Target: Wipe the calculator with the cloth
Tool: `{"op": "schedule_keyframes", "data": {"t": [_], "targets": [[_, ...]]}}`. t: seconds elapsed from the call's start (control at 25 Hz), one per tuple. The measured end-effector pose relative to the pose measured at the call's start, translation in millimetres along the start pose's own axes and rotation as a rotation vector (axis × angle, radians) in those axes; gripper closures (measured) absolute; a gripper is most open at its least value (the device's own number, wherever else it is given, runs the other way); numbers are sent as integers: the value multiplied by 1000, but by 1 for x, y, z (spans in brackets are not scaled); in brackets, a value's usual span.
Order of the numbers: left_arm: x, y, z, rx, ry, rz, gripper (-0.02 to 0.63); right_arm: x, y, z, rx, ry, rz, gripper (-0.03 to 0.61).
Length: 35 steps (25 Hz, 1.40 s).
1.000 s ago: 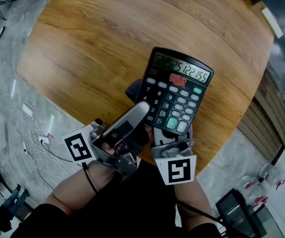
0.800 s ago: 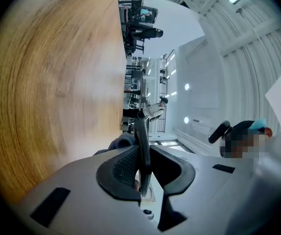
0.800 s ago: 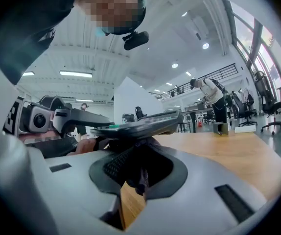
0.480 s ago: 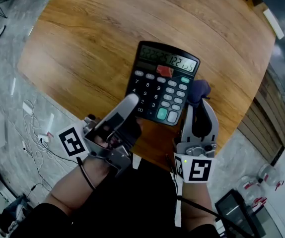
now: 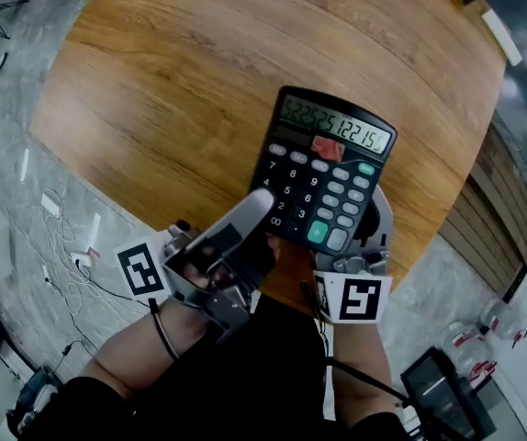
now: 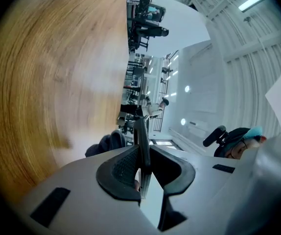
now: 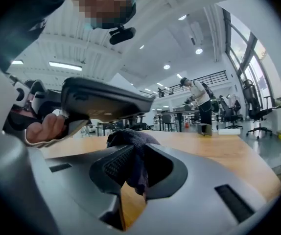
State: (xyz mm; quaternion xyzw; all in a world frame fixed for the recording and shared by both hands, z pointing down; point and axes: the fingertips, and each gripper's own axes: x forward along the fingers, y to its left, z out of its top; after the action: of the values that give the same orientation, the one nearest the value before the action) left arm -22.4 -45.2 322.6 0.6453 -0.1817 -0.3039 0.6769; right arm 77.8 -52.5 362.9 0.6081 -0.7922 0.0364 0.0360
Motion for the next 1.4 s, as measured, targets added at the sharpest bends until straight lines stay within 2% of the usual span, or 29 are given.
{"op": "schedule_keyframes", "data": {"t": [0.16,0.32,0.56,0.92,1.08,1.2,1.4], "targets": [[-1,4,1,-68,18,-6,546,18,52,7,21,-54,126,517],[-2,6,2,-103,7,-2,545,18,58,13,36,-75,143,517],[-2,8,1,-111,4,2,546,16,37,17,5,-72,89,517],[-4,9,-1,-81,-49,42,546,-20,-66,47,3,-128,-143,517],[-5,9,-1,-82,-70,49,545,-34,-97,56,-2,-145,-210,517],[-3,7,-2,-87,-60,24,546,-26,-92,38,-3,-95,-200,517],[-1,7,-1,-134,-22,-3,546,12,-33,18,-15,-39,-96,517]]}}
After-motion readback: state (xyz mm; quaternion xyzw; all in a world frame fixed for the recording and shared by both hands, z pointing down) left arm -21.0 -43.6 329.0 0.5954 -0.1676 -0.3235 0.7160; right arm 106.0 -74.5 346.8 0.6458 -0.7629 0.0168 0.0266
